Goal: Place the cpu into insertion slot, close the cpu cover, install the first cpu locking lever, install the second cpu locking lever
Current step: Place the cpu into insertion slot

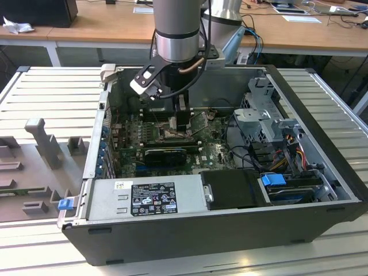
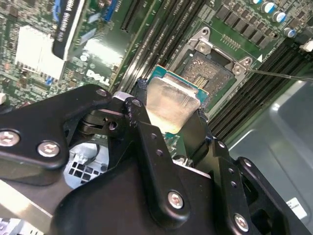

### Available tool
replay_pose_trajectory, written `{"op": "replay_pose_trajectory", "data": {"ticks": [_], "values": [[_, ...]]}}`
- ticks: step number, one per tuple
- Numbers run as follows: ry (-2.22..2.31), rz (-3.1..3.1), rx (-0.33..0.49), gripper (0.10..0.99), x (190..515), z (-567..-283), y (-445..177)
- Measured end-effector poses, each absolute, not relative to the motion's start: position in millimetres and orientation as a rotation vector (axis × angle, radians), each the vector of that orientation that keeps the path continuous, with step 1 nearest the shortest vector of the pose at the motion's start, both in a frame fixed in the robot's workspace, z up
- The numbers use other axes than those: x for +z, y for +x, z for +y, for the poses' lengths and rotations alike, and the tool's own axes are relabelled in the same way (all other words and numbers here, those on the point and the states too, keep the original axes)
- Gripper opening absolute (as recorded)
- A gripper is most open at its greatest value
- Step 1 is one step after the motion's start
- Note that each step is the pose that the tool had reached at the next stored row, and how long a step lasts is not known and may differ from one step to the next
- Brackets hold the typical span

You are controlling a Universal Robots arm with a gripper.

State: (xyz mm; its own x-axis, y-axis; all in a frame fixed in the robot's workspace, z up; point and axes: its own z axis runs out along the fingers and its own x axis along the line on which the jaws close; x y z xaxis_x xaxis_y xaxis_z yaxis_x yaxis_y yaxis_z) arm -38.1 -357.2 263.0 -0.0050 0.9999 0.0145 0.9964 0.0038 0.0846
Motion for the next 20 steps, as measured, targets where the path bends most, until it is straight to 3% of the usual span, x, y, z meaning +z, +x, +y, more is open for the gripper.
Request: {"op": "replay_pose_trajectory", "data": {"ticks": [11, 20], "values": [[2.188, 2.182, 0.109, 0.525, 235, -325, -43], [2.187, 2.181, 0.107, 0.525, 211, -321, -46]]}}
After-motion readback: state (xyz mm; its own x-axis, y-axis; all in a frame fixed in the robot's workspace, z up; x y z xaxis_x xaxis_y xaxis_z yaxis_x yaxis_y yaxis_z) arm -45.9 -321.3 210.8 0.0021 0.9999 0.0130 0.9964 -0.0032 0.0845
